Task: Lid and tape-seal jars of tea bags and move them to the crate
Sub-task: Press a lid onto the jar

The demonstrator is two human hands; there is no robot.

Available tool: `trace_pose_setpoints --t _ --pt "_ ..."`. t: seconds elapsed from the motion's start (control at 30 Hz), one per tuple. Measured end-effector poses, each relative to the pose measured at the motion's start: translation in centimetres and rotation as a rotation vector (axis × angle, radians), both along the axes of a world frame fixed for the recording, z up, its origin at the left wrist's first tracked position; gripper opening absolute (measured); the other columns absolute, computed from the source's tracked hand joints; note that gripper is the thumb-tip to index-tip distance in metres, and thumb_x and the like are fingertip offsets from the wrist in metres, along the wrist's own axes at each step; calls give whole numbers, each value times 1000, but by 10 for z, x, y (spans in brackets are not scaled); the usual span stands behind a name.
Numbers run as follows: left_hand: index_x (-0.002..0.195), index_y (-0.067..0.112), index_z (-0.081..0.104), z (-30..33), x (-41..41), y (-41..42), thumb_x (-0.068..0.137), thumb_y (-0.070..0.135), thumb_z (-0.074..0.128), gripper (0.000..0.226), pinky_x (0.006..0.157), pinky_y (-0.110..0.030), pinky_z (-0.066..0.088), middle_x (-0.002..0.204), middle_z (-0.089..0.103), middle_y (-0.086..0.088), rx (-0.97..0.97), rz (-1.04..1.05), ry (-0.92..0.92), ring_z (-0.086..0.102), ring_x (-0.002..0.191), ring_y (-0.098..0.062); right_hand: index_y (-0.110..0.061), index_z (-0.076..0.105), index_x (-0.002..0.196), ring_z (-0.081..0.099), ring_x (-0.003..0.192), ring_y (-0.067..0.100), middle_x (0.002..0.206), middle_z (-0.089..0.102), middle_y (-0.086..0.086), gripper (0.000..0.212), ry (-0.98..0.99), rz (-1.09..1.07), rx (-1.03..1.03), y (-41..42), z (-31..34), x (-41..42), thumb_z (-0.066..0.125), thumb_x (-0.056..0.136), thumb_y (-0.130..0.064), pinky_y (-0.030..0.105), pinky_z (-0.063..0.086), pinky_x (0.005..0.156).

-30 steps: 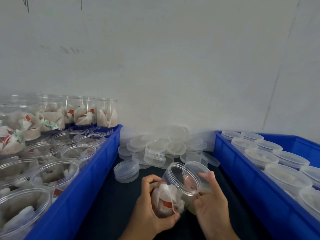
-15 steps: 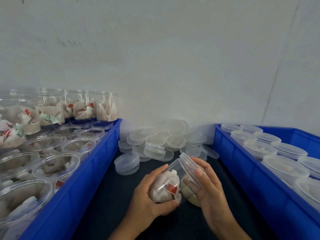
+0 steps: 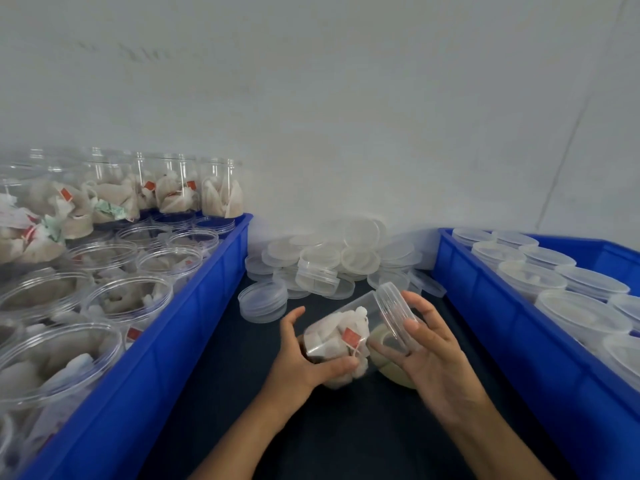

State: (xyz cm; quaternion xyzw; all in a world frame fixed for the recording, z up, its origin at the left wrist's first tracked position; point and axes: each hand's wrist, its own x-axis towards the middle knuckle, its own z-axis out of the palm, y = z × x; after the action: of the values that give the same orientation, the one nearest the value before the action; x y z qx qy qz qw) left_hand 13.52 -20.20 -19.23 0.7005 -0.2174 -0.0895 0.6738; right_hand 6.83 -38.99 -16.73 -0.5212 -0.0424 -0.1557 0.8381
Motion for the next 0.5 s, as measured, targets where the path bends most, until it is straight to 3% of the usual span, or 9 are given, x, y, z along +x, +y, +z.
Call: trace_pose_setpoints --t 0.1,0.2,0.3,0.43,0.5 --pt "136 32 29 -1 1 -2 51 42 89 105 79 -16 53 119 56 11 25 -40 9 64 98 3 -14 63 121 65 108 31 121 65 14 49 -21 24 5 0 0 0 71 72 -19 56 49 97" --pt "132 34 32 -3 -1 0 45 52 88 105 81 -23 55 121 56 8 2 -61 10 65 102 -6 -15 59 127 60 113 37 123 64 15 54 -18 36 12 4 0 0 70 75 -25 59 44 101" --pt "128 32 37 -1 -1 3 44 49 84 98 79 -26 57 120 57 4 -69 -71 8 66 99 -6 -19 58 129 58 115 36 129 61 15 57 -20 60 0 7 0 0 71 75 -28 57 42 104" --pt "125 25 43 1 -2 3 51 51 76 85 74 -21 55 117 60 -1 -182 -104 62 68 95 -6 -16 54 133 53 122 39 135 55 19 55 -42 84 -64 7 3 -2 65 80 -24 59 40 106" --pt "125 25 47 1 -1 3 54 58 70 82 82 -28 56 118 63 -6 -209 -83 90 68 101 -13 -16 56 132 55 121 36 135 55 17 51 -47 85 -111 7 4 -3 62 82 -21 55 44 104"
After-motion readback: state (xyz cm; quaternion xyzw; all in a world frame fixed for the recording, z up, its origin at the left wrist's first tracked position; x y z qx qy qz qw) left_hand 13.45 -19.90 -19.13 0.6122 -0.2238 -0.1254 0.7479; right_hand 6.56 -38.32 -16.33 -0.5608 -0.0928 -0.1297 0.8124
